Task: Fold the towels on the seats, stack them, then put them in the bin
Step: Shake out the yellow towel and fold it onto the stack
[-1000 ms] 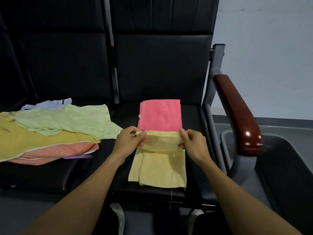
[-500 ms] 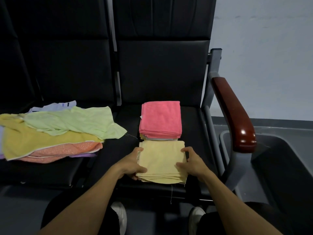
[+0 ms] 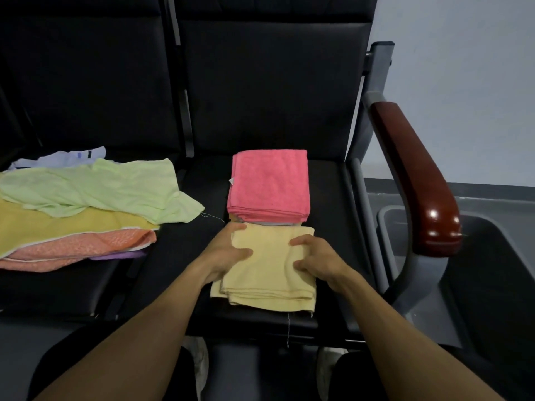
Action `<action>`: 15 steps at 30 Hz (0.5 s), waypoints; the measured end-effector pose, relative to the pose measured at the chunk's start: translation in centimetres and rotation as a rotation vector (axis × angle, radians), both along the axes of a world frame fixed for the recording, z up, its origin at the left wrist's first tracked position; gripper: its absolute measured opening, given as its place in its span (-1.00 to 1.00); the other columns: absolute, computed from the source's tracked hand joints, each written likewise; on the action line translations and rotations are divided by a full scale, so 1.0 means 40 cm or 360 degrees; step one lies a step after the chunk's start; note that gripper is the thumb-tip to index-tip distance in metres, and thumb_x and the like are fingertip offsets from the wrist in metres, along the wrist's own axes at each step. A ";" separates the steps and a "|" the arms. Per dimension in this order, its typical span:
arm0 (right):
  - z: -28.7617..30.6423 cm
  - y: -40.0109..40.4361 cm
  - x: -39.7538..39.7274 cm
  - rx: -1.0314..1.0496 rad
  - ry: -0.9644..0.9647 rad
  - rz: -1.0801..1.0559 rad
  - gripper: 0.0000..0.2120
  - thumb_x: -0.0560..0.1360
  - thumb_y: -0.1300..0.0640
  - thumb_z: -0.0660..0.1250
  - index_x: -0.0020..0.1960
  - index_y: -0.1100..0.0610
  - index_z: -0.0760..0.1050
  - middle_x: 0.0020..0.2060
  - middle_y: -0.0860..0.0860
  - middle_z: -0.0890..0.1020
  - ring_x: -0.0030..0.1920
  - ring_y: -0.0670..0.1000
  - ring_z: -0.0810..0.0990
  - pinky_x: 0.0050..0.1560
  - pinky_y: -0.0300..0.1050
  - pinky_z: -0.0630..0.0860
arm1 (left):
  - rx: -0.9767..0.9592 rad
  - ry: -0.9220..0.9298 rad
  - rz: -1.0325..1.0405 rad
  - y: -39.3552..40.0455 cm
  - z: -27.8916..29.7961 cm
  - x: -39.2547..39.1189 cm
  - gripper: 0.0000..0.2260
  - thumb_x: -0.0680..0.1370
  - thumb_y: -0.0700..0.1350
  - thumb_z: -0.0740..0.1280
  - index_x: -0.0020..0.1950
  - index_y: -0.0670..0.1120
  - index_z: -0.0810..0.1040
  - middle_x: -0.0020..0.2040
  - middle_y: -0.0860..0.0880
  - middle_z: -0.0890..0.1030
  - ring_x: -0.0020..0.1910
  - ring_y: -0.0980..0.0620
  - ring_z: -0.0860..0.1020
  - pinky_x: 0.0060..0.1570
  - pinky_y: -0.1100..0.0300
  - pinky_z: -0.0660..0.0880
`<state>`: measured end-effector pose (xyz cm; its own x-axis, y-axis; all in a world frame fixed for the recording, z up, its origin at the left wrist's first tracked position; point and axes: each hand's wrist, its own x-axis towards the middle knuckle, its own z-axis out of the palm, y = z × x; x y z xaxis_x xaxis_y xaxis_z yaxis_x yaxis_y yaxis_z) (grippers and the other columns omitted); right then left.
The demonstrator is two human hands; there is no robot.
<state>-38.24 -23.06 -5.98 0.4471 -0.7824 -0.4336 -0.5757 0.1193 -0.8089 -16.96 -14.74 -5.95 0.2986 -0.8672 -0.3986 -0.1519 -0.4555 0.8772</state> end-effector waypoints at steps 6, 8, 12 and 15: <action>0.005 0.009 -0.004 -0.0106 0.0235 0.0263 -0.14 0.44 0.34 0.42 0.58 -0.06 0.09 0.38 -0.03 0.25 0.33 0.08 0.38 0.29 -0.06 0.43 | 0.0131 -0.0547 -0.0315 -0.006 -0.019 -0.009 -0.34 0.54 -0.37 0.39 0.54 0.08 0.30 0.47 0.10 0.16 0.18 0.07 0.43 -0.22 0.40 0.43; 0.000 0.014 -0.007 -0.0212 0.0323 0.0306 -0.17 0.44 0.29 0.43 0.57 -0.05 0.11 0.32 -0.04 0.22 0.27 0.08 0.41 0.32 -0.03 0.43 | 0.0162 -0.0608 -0.0268 -0.003 -0.020 -0.018 -0.33 0.52 -0.37 0.39 0.55 0.05 0.28 0.49 0.07 0.09 0.18 0.05 0.44 -0.17 0.35 0.51; 0.003 0.029 0.008 -0.0916 0.0633 0.0094 -0.49 0.50 0.01 0.39 0.40 0.06 0.36 0.21 0.02 0.20 0.20 0.10 0.36 0.23 0.08 0.45 | -0.0148 -0.1454 -0.0118 0.004 -0.027 -0.045 -0.55 0.54 -0.14 0.42 0.40 0.00 0.39 0.43 -0.01 0.16 0.35 -0.06 0.26 0.31 0.02 0.38; -0.016 0.059 0.046 -0.1308 0.0778 0.0369 -0.53 0.59 -0.19 0.18 0.39 0.05 0.35 0.44 0.12 0.20 0.44 0.18 0.21 0.40 0.22 0.26 | -0.0268 -0.1483 -0.0382 0.007 -0.050 -0.066 -0.59 0.65 0.01 0.27 0.49 -0.03 0.34 0.48 -0.01 0.26 0.47 -0.06 0.23 0.46 0.01 0.20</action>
<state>-36.41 -20.69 -6.60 0.5439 -0.8387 0.0281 -0.8070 -0.5320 -0.2563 -19.60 -14.45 -7.95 0.2392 -0.9701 0.0421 -0.8897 -0.2016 0.4096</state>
